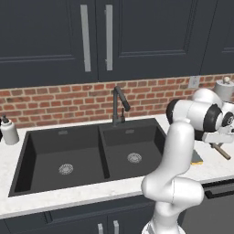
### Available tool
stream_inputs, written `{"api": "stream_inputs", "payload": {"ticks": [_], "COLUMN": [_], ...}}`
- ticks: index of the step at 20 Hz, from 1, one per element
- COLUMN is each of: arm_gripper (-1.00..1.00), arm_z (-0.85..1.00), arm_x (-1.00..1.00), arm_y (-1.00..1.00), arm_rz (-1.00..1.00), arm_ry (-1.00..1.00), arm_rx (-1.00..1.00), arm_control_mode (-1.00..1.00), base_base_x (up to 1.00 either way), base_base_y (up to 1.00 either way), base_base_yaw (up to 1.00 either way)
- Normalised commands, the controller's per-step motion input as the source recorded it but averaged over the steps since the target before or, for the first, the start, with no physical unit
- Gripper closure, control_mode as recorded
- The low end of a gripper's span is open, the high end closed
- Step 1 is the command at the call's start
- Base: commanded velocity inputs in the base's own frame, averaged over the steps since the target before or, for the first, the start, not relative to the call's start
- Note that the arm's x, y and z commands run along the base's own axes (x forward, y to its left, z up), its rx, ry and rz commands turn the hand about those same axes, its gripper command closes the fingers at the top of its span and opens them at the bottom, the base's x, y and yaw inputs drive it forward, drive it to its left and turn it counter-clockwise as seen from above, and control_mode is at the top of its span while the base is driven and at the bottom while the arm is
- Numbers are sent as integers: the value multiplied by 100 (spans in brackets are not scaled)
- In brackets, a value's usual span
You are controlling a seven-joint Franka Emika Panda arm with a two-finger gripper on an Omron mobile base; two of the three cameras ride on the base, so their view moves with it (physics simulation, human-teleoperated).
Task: Pick the pan and sponge and place them into the sink. Then turn on the water.
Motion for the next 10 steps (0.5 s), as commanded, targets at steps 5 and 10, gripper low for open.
{"api": "stream_inputs", "payload": {"ticks": [5, 10], "arm_gripper": [100, 100], "arm_z": [0, 4], "arm_x": [-49, -47], "arm_y": [5, 15], "arm_rz": [6, 19], "arm_ry": [-3, -13], "arm_rx": [0, 0], "arm_control_mode": [-100, -100], "base_base_x": [0, 0], "base_base_y": [0, 0], "base_base_yaw": [0, 0]}}
